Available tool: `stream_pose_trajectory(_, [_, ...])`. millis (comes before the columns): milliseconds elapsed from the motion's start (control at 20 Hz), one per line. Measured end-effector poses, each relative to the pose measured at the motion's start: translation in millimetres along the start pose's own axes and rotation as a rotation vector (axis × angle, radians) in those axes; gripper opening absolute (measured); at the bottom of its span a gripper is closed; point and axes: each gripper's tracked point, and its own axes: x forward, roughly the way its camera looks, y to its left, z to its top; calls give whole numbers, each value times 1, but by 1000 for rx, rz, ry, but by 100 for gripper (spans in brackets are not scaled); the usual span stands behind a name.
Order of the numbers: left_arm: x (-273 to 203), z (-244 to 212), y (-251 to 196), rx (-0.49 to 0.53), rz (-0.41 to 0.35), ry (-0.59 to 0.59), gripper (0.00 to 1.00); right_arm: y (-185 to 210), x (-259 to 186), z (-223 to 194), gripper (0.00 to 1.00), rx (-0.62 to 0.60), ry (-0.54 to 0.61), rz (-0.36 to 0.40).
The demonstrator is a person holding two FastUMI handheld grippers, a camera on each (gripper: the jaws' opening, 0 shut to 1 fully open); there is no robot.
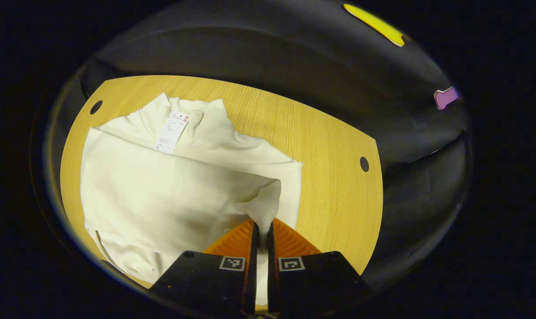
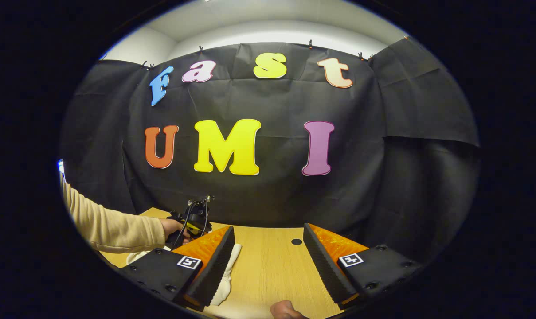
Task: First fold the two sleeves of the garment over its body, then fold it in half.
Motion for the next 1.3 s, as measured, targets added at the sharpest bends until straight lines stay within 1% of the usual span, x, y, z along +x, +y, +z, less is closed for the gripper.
stream_pose_trajectory(50, [-11, 10, 14, -4, -35, 9, 17, -4, 0, -4, 96, 3, 8, -12])
stream_pose_trajectory(100, [-15, 9, -10, -9, -61, 12, 24, -6, 0, -8, 96, 8, 19, -16])
stream_pose_trajectory(150, [-22, 7, -20, -5, -58, 13, 58, -6, -1, -13, 96, 10, 36, -20])
stream_pose_trajectory(200, [-24, 7, -19, 6, -60, 13, 48, -7, 0, -19, 96, 14, 51, -26])
stream_pose_trajectory(250, [-27, 6, -21, 17, -65, 11, 52, -6, -1, -22, 96, 21, 64, -29])
stream_pose_trajectory(300, [-30, 8, -25, 23, -73, -1, 53, -4, 0, -23, 96, 27, 73, -28])
stream_pose_trajectory(350, [-35, 11, -26, 26, -79, -23, 75, -1, -1, -24, 96, 29, 77, -28])
stream_pose_trajectory(400, [-37, 11, -25, 32, -73, -39, 70, 2, 0, -23, 96, 28, 77, -28])
stream_pose_trajectory(450, [-41, 11, -25, 46, -73, -49, 97, 6, 0, -23, 96, 24, 77, -24])
stream_pose_trajectory(500, [-51, 12, -22, 62, -74, -59, 100, 10, 1, -24, 96, 19, 79, -26])
stream_pose_trajectory(550, [-57, 12, -22, 73, -84, -72, 99, 12, 2, -26, 96, 17, 84, -27])
stream_pose_trajectory(700, [-84, 10, -16, 88, -93, -111, 99, 25, 4, -26, 96, 14, 92, -22])
stream_pose_trajectory(800, [-107, 7, -9, 114, -88, -155, 99, 37, 5, -27, 96, 5, 95, -15])
stream_pose_trajectory(900, [-128, 5, 5, 165, -68, -211, 99, 48, 6, -28, 96, 0, 96, -6])
stream_pose_trajectory(1050, [-161, 2, 30, 231, -12, -325, 98, 69, 11, -31, 96, -10, 107, 8])
stream_pose_trajectory(1300, [-224, 8, 77, 274, 66, -583, 98, 99, 19, -38, 96, -15, 131, 25])
